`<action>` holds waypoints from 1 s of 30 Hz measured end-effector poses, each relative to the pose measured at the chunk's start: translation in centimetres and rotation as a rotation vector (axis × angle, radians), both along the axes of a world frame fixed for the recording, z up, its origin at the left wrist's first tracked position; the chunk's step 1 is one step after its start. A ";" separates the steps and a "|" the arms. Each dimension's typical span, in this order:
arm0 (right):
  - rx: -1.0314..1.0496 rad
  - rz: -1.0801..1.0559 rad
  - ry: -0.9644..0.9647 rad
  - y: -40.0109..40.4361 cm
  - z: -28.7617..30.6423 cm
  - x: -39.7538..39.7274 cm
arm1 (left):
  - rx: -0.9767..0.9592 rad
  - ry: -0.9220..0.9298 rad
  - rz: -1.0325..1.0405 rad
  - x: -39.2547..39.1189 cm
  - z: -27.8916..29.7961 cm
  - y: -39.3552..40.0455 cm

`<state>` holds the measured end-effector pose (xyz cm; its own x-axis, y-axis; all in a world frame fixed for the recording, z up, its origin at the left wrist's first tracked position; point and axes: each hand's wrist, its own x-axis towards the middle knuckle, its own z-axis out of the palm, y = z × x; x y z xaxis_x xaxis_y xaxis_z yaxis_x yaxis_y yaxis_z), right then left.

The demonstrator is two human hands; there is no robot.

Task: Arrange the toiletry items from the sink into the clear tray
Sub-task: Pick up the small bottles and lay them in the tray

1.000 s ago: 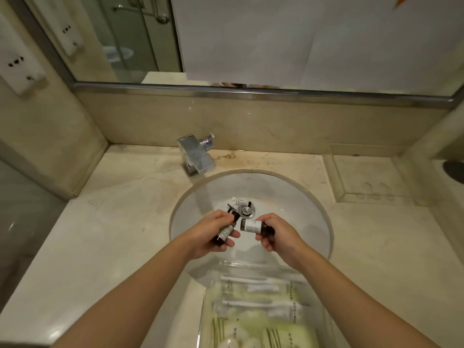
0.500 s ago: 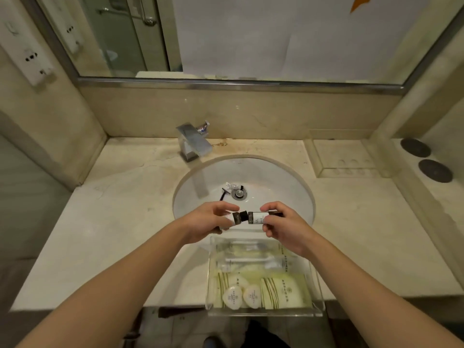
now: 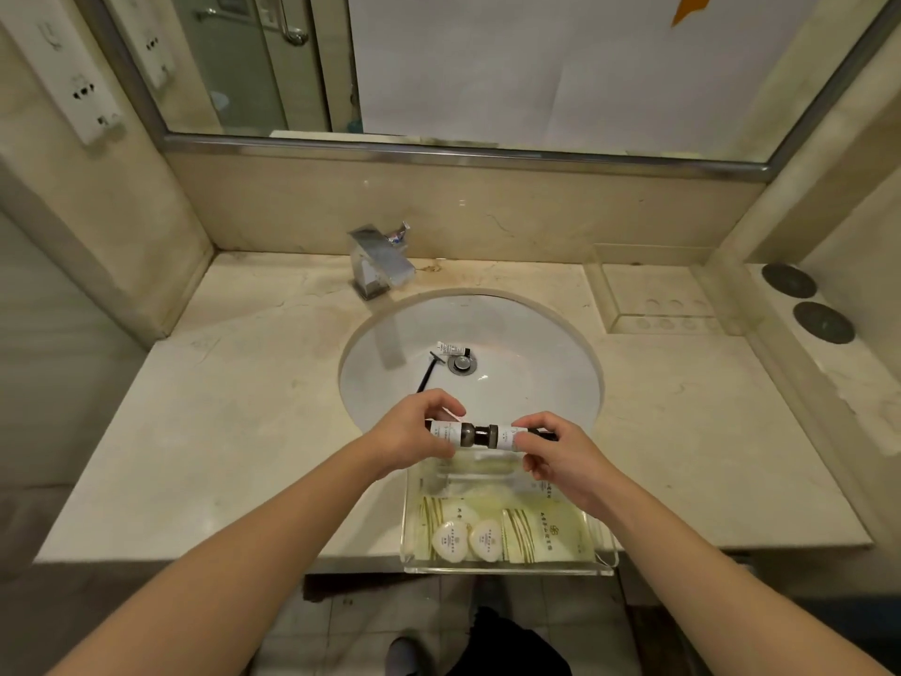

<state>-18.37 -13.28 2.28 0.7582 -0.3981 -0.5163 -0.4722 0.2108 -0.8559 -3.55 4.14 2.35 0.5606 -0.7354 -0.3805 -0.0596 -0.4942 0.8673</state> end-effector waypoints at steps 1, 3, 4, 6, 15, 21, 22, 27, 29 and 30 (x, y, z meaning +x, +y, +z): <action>-0.002 0.002 0.005 0.1 -0.3 -0.3 | 0.007 -0.029 -0.010 -0.3 -0.1 0.1; 0.009 0.017 0.021 0.4 -0.6 -0.9 | 0.017 -0.072 -0.045 -0.8 -0.2 0.3; 0.010 0.034 0.033 0.6 -0.7 -1.1 | 0.026 -0.091 -0.066 -1.0 -0.3 0.5; -0.001 0.070 0.053 1.0 -0.8 -1.5 | 0.055 -0.129 -0.092 -1.4 -0.7 0.6; -0.630 0.337 0.174 1.5 -2.8 -3.1 | 0.199 -0.367 -0.242 -3.2 -2.1 1.2; -0.877 0.395 0.193 1.9 -4.4 -3.6 | 0.245 -0.522 -0.343 -4.0 -2.8 1.2; -0.924 0.417 0.195 2.0 -4.4 -3.7 | 0.245 -0.536 -0.354 -4.0 -2.9 1.2; -0.982 0.478 0.180 2.1 -4.6 -3.8 | 0.261 -0.546 -0.386 -3.7 -2.7 1.3; -1.006 0.496 0.163 2.0 -4.6 -3.7 | 0.263 -0.557 -0.398 -3.5 -2.6 1.4; -1.019 0.507 0.154 2.1 -4.6 -3.7 | 0.263 -0.569 -0.400 -3.4 -2.6 1.4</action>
